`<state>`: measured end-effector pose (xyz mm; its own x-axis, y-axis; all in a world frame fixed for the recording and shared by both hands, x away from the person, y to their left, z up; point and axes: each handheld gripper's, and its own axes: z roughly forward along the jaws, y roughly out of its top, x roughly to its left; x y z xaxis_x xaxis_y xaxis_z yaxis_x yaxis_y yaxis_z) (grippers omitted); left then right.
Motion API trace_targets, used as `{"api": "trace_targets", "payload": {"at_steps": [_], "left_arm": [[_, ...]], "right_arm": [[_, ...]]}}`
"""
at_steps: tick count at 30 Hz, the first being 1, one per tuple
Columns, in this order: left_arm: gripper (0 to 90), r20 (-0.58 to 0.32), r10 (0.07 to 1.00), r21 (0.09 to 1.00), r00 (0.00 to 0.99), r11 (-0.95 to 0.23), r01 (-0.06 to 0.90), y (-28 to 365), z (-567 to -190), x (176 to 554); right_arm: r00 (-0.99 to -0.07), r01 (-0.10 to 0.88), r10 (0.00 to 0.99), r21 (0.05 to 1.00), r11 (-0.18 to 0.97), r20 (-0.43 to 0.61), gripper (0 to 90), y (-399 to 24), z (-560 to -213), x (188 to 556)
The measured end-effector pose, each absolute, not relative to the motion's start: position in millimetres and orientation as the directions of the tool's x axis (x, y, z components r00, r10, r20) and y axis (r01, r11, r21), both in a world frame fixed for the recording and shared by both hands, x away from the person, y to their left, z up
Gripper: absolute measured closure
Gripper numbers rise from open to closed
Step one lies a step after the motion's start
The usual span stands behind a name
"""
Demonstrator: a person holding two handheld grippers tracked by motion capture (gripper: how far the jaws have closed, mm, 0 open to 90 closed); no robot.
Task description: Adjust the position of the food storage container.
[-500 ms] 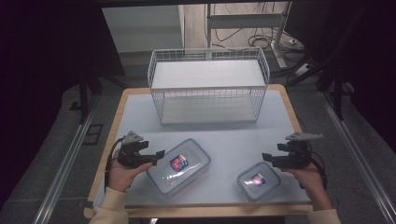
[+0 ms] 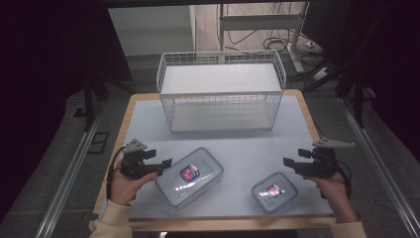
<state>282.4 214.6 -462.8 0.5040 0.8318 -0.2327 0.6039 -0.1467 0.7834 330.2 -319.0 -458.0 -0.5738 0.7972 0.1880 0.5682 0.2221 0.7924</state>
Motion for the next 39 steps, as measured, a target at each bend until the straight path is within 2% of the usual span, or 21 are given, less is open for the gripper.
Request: {"api": "trace_targets", "payload": {"at_steps": [6,10,11,12,14,15,17,27,35,39], "left_arm": [[28.2,-0.253,0.813,0.790,0.524,-0.138,0.597,212,-452,275],[48.7,-0.269,0.790,0.785,0.550,-0.151,0.601,211,-451,273],[48.7,-0.275,0.779,0.785,0.564,-0.156,0.599,210,-450,272],[61.8,-0.276,0.767,0.786,0.579,-0.166,0.595,209,-448,271],[74.9,-0.271,0.753,0.786,0.600,-0.187,0.590,204,-445,268],[74.9,-0.273,0.747,0.783,0.607,-0.194,0.591,202,-444,266],[83.8,-0.282,0.733,0.772,0.619,-0.210,0.600,196,-443,263],[89.7,-0.301,0.672,0.712,0.677,-0.314,0.628,159,-455,232],[90.0,-0.290,0.622,0.669,0.728,-0.412,0.619,131,-471,208],[90.0,-0.260,0.642,0.651,0.721,-0.435,0.622,128,-476,204]], "right_arm": [[-0.583,0.559,0.792,0.796,0.232,0.179,20.8,-312,-455,325],[-0.592,0.564,0.788,0.785,0.256,0.168,20.9,-308,-457,327],[-0.590,0.567,0.789,0.783,0.257,0.169,20.9,-308,-458,328],[-0.588,0.570,0.792,0.779,0.262,0.164,20.9,-310,-460,329],[-0.583,0.570,0.796,0.780,0.260,0.161,20.9,-311,-460,329],[-0.578,0.569,0.800,0.781,0.255,0.160,20.9,-313,-460,328],[-0.562,0.569,0.810,0.789,0.232,0.167,21.1,-316,-458,327],[-0.565,0.578,0.810,0.775,0.256,0.154,21.1,-313,-466,323],[-0.549,0.582,0.821,0.776,0.243,0.156,21.1,-318,-465,321],[-0.544,0.585,0.823,0.776,0.234,0.162,20.9,-319,-464,321]]}}
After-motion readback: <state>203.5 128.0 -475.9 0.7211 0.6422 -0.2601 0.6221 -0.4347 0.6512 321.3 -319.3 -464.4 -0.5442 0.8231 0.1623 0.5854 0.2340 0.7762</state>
